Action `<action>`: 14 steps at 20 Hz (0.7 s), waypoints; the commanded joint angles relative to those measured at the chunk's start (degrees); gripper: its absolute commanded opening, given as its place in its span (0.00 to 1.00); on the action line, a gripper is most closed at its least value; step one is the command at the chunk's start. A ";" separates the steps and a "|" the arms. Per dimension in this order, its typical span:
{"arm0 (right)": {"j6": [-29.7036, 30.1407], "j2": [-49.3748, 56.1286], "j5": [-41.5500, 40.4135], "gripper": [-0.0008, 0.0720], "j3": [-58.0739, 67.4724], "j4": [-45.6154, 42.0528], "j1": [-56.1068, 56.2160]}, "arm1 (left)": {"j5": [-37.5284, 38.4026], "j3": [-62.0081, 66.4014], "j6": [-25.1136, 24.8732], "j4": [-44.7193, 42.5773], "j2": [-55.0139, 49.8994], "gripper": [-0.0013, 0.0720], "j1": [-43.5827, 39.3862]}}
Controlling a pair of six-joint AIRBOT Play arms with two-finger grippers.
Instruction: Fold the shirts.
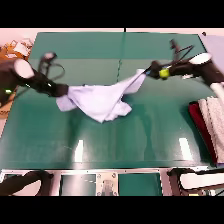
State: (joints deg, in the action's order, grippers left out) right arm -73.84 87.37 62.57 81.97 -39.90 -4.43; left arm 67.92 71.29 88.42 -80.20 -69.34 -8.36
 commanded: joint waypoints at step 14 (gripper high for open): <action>-3.78 -39.65 4.79 0.03 30.10 -4.81 -16.13 | -10.91 51.58 -4.94 9.05 12.22 0.05 0.00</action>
State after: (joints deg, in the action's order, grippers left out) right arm -76.38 51.48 68.31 109.40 -41.82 -18.98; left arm 62.96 120.25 84.23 -70.02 -57.08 -8.38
